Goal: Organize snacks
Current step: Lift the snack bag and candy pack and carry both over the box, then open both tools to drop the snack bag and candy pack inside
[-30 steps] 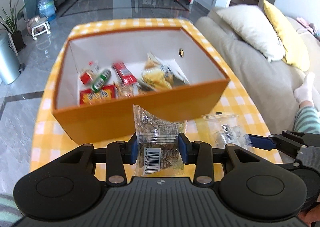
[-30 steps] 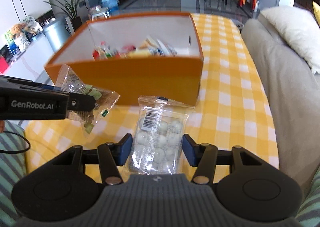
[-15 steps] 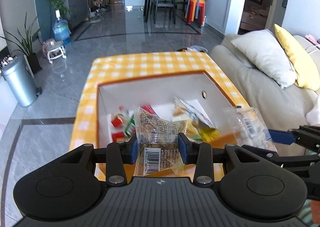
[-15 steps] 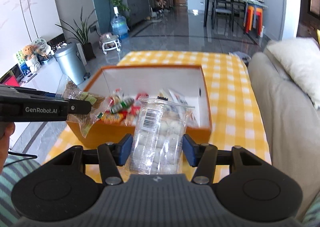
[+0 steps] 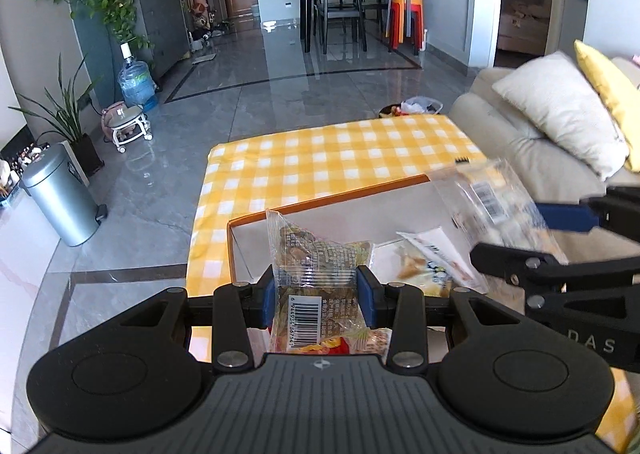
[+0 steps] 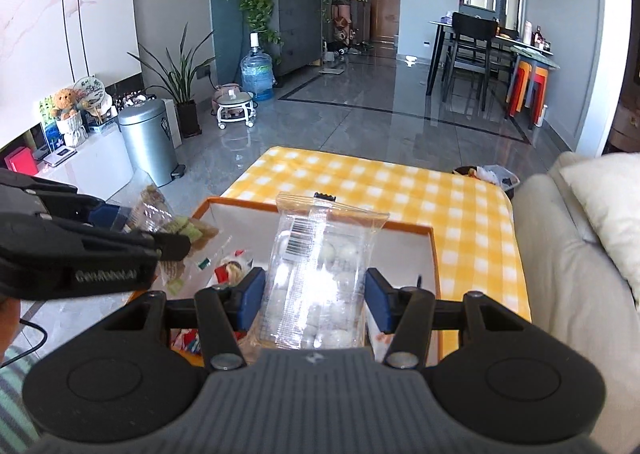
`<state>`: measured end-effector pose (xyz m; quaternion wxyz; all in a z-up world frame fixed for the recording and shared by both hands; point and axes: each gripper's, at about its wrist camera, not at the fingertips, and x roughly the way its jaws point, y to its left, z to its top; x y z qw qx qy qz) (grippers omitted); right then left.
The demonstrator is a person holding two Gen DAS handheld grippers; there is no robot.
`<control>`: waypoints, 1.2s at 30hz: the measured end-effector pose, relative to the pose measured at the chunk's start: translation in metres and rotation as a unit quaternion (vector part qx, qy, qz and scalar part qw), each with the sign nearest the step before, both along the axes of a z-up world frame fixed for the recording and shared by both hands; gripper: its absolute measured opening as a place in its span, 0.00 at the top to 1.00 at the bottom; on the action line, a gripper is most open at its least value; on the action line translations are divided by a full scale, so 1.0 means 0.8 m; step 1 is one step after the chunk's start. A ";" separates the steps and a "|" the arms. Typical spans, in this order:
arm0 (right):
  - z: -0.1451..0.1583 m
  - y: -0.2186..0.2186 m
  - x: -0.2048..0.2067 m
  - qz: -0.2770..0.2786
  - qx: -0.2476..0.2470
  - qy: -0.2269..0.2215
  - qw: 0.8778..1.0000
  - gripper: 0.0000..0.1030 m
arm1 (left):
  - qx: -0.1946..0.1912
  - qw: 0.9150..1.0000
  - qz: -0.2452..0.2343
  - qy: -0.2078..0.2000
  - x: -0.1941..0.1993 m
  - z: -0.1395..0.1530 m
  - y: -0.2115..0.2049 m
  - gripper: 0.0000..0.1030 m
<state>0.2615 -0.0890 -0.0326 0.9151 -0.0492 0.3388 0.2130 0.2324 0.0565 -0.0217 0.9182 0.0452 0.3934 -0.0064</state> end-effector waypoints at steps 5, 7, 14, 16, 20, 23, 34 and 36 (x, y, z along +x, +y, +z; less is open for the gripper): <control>-0.010 0.024 0.034 0.005 -0.026 0.005 1.000 0.50 | 0.022 1.000 -0.005 0.019 0.023 -0.020 -0.003 0.57; -0.017 0.032 0.047 0.006 -0.039 0.011 0.999 0.50 | 0.031 0.999 -0.010 0.029 0.030 -0.030 -0.004 0.57; -0.064 0.060 0.082 0.020 -0.100 0.037 0.994 0.50 | 0.064 0.996 -0.014 0.063 0.051 -0.063 -0.004 0.57; -0.076 0.067 0.090 0.025 -0.116 0.042 0.992 0.49 | 0.068 0.995 -0.013 0.073 0.058 -0.071 -0.002 0.57; -0.099 0.078 0.100 0.030 -0.141 0.056 0.988 0.49 | 0.065 0.993 -0.013 0.093 0.069 -0.087 0.002 0.57; -0.117 0.081 0.107 0.029 -0.158 0.071 0.984 0.49 | 0.053 0.993 -0.018 0.108 0.073 -0.099 0.004 0.57; -0.145 0.083 0.116 0.032 -0.177 0.096 0.979 0.47 | 0.066 0.987 -0.008 0.147 0.079 -0.129 -0.001 0.55; -0.145 0.083 0.117 0.032 -0.176 0.102 0.979 0.46 | 0.062 0.987 -0.007 0.149 0.078 -0.126 -0.001 0.54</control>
